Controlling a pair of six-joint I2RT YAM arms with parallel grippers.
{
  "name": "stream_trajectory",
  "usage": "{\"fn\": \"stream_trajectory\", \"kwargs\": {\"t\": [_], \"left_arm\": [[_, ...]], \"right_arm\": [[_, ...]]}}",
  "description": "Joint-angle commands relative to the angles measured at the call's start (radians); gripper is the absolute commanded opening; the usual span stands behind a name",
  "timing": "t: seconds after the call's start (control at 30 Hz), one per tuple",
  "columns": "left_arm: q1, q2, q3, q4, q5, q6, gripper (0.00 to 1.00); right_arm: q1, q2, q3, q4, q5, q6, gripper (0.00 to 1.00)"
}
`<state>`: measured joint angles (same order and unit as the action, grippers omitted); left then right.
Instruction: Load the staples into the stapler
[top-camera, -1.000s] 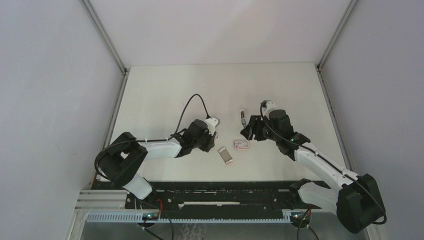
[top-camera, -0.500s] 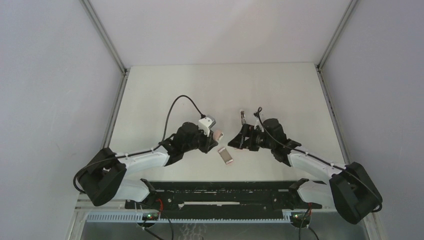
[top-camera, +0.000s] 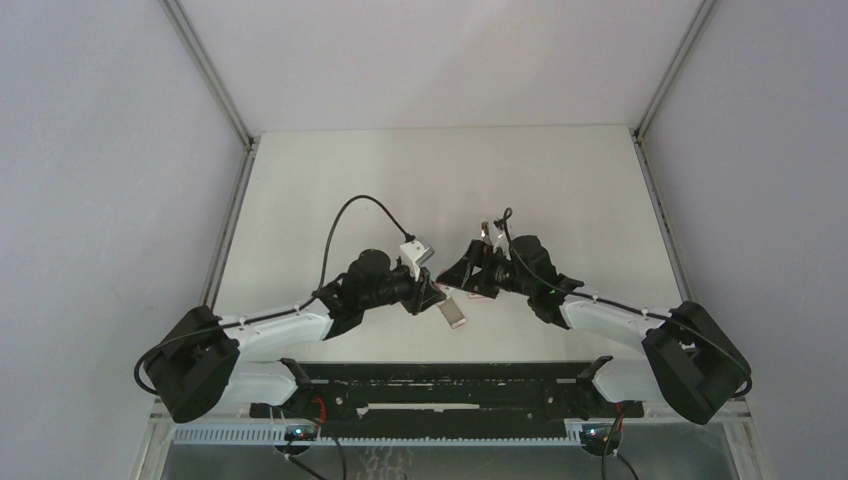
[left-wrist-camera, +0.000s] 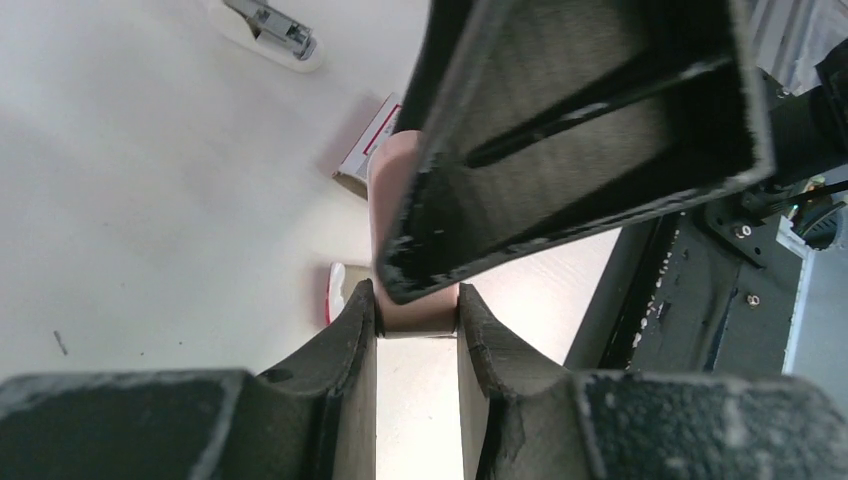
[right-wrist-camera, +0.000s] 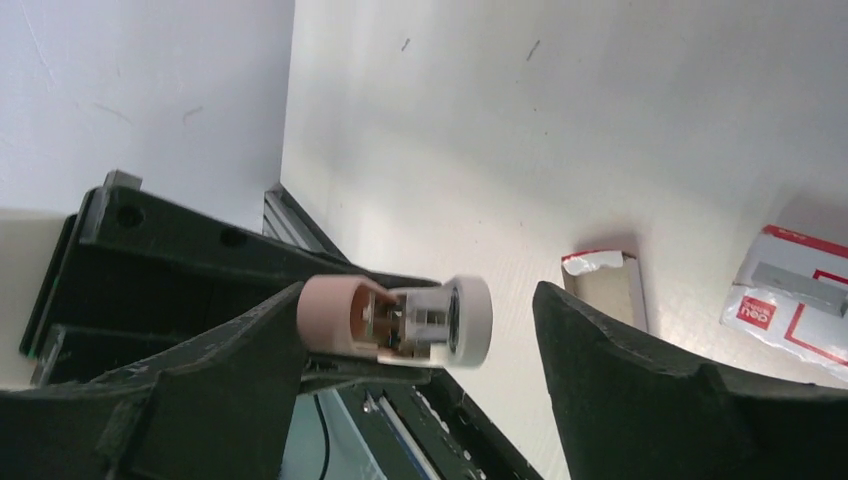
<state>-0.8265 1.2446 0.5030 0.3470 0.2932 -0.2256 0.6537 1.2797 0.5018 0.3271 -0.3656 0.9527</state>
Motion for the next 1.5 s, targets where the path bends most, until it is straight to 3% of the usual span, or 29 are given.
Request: {"fn": "stream_trajectory", "kwargs": {"t": [0.0,0.07,0.27,0.33,0.63,0.67,0.73,0.77,0.83,0.93,1.0,1.03,1.07,1.13,1.43,1.47], "left_arm": [[-0.021,-0.037,-0.01,0.058,0.016,0.004,0.0],[-0.024,-0.04,-0.01,0.054,0.002,0.006,0.0],[-0.03,-0.04,-0.004,0.036,-0.033,0.011,0.0],[-0.032,-0.039,-0.001,0.032,-0.035,0.014,0.0],[-0.05,-0.027,0.01,0.011,-0.051,0.041,0.0],[-0.053,-0.025,0.012,0.008,-0.053,0.047,0.0],[-0.058,-0.015,0.019,-0.003,-0.057,0.055,0.0],[-0.06,-0.008,0.025,-0.01,-0.063,0.056,0.0],[-0.065,0.001,0.032,-0.022,-0.079,0.059,0.0],[-0.066,0.004,0.035,-0.026,-0.095,0.057,0.0],[-0.067,0.003,0.034,-0.03,-0.106,0.057,0.0],[-0.066,0.002,0.034,-0.031,-0.109,0.058,0.0],[-0.067,0.002,0.035,-0.031,-0.11,0.058,0.0],[-0.066,0.0,0.034,-0.032,-0.112,0.059,0.0],[-0.068,-0.004,0.033,-0.039,-0.119,0.067,0.0],[-0.068,-0.005,0.033,-0.039,-0.121,0.067,0.0]], "right_arm": [[0.02,0.025,0.055,0.058,0.05,0.035,0.77],[0.027,0.032,0.061,0.059,0.057,0.034,0.64],[0.038,0.027,0.063,0.038,0.078,0.031,0.11],[0.038,0.023,0.063,0.033,0.085,0.029,0.0],[0.043,0.007,0.063,0.033,0.104,0.012,0.0],[0.043,0.007,0.068,0.025,0.099,0.008,0.04],[0.043,0.011,0.087,-0.004,0.081,-0.004,0.41],[0.043,0.013,0.094,-0.01,0.074,-0.008,0.53],[0.044,0.014,0.096,-0.008,0.063,-0.012,0.63],[0.044,0.014,0.096,-0.013,0.059,-0.014,0.66],[0.044,0.015,0.096,-0.022,0.063,-0.019,0.63],[0.044,0.015,0.096,-0.026,0.067,-0.022,0.54],[0.044,0.015,0.096,-0.03,0.07,-0.024,0.39],[0.046,0.017,0.097,-0.042,0.086,-0.028,0.0],[0.051,0.015,0.096,-0.053,0.109,-0.043,0.0],[0.051,0.014,0.096,-0.053,0.107,-0.046,0.08]]}}
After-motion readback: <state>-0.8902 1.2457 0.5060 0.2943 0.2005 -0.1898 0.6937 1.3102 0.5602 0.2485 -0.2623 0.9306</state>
